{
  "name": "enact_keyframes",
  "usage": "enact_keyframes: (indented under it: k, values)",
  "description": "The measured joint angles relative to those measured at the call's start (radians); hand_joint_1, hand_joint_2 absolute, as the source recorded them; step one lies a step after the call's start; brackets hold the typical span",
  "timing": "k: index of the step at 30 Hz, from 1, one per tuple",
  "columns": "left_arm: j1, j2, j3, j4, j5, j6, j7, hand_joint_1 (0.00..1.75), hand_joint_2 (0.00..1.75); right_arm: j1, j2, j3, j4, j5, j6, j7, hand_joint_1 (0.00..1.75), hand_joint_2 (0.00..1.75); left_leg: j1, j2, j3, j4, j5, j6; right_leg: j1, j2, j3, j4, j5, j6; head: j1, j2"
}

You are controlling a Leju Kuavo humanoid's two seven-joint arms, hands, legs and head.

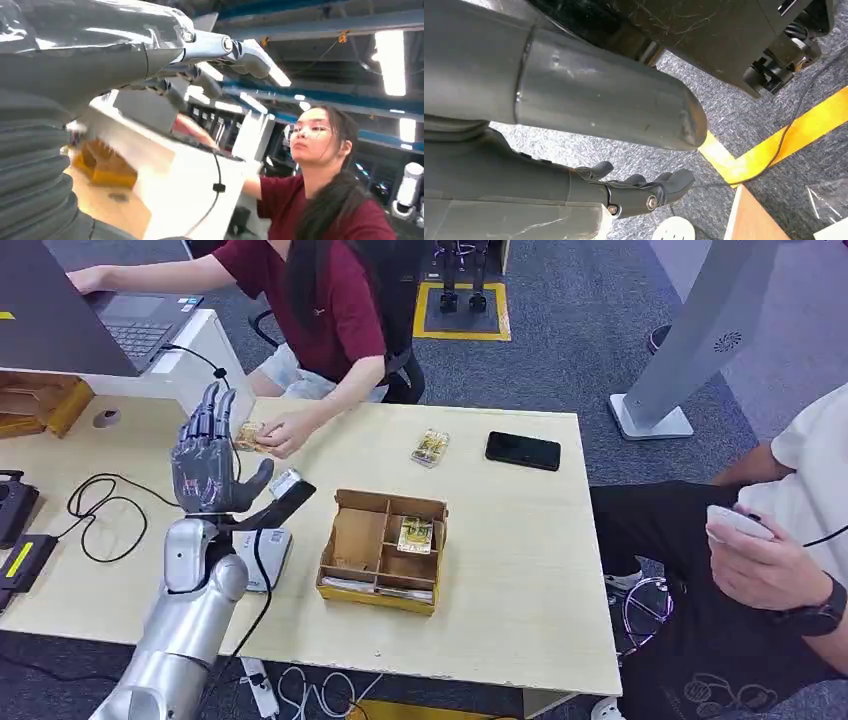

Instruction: Pass the card to the sensor for recognition and then transmit it.

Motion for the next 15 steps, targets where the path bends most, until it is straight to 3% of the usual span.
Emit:
enact_keyframes:
  k: [8,15]
  values:
    - [0.009,-0.009,0.032,-0.03,0.121,-0.015,-0.047,0.0,1.75,0.0,0.0,0.0,0.0,0.0,0.0,0.003,0.0,0.0,0.0,0.0,0.0,0.0,0.0,0.0,0.0,0.0,0.0,0.0,0.0,0.0,0.0,0.0]
    - [0.03,-0.016,0.065,-0.071,0.28,-0.068,-0.105,0.0,1.75,0.001,0.0,0.0,0.0,0.0,-0.007,0.008,0.0,0.0,0.0,0.0,0.0,0.0,0.0,0.0,0.0,0.0,0.0,0.0,0.0,0.0,0.0,0.0]
